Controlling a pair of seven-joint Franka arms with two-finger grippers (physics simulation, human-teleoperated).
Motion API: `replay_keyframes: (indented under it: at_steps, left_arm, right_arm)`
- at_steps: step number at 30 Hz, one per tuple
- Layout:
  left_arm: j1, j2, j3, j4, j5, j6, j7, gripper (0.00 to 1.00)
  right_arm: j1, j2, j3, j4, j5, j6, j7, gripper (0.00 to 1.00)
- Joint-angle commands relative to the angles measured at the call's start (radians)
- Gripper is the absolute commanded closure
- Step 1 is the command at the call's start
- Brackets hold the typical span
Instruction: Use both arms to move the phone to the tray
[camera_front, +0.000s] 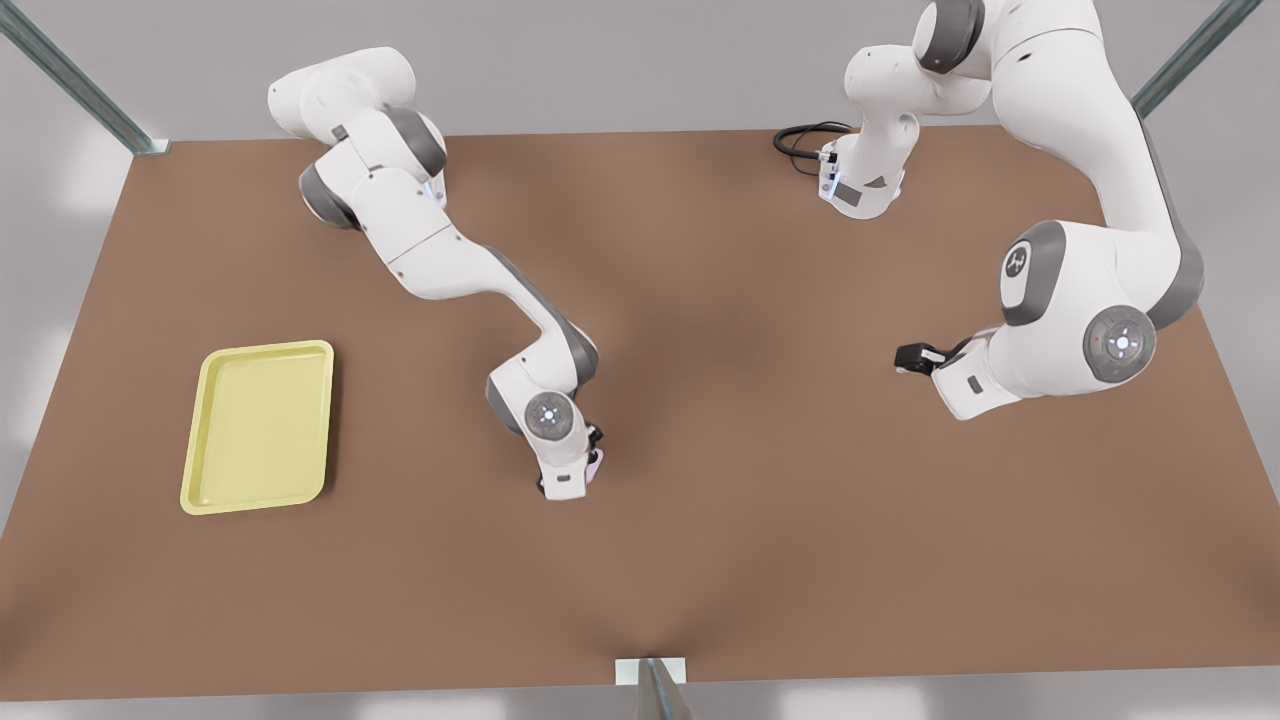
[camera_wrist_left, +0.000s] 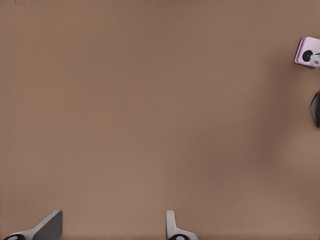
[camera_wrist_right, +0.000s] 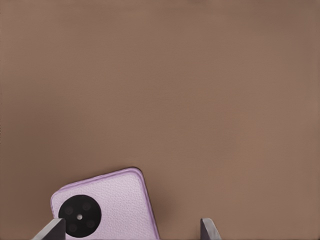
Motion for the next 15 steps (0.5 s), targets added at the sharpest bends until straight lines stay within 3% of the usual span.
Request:
replay_keyframes:
  at_steps: [1,4,15]
  left_arm:
    - [0.000,-0.001,-0.001,0.000,0.000,0.000,0.027,0.00]
    - [0.000,-0.001,-0.001,0.000,0.000,0.000,0.027,0.00]
    - [0.000,0.008,-0.001,0.000,-0.001,0.000,0.028,0.00]
  right_arm:
    - [0.000,0.002,0.003,0.010,0.004,0.041,-0.209,0.00]
    - [0.000,-0.007,0.006,0.002,-0.001,0.064,-0.373,0.00]
    - [0.045,0.010,0.009,-0.011,-0.001,0.087,-0.389,0.00]
